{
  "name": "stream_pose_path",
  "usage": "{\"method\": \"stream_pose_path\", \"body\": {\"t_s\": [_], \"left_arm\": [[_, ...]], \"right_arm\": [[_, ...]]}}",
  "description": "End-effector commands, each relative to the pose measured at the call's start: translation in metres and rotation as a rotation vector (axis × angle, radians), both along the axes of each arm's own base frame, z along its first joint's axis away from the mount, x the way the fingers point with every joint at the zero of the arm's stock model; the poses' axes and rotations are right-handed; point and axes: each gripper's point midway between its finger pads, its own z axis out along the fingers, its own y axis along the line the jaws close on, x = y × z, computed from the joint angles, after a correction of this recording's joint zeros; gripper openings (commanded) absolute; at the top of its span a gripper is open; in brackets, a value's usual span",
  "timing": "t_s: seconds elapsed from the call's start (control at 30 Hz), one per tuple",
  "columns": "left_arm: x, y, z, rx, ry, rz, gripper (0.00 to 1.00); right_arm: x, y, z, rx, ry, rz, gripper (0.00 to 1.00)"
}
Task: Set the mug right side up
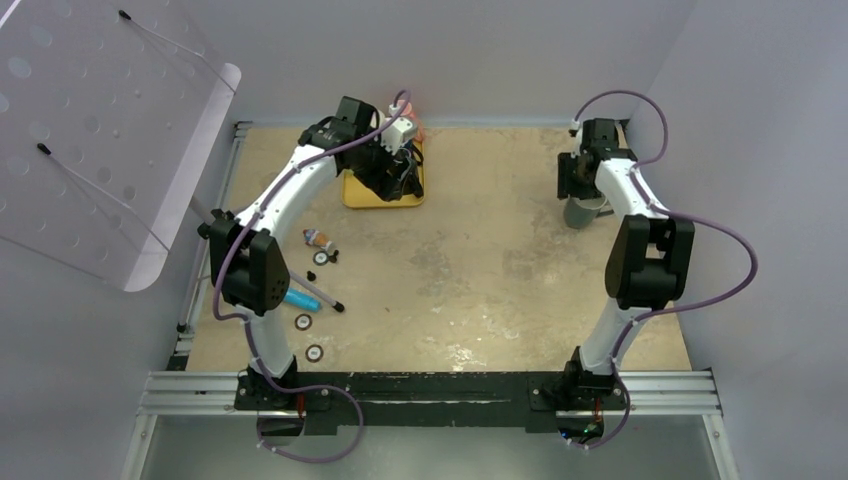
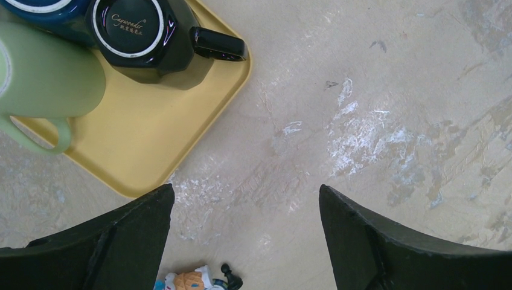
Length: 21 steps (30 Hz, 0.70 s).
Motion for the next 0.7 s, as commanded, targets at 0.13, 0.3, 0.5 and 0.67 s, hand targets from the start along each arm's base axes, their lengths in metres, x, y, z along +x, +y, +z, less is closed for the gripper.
{"method": "stream_pose_path", "body": {"t_s": [0.13,0.3,0.5,0.67], "left_arm": [[-0.008,-0.024,-0.004,0.261,-0.269,-0.476,0.94],[0.025,-0.027,-0.027,0.595,-0.494,-0.858,0.96],[0.061,-0.052,-0.048,0.686,-0.603,-1.091,0.94],[0.095,-0.067,-0.052,0.723,-0.646,-1.078,0.85]], "right_arm": [[0.009,0.009,0.098,0.0,-0.302,0.014,0.98],[-0.006,0.032,0.125,0.048,-0.415,0.077,0.98],[-0.021,0.063,0.119,0.121,-0.437,0.146,0.98],[-0.027,0.078,0.111,0.129,-0.426,0.183,0.98]]}}
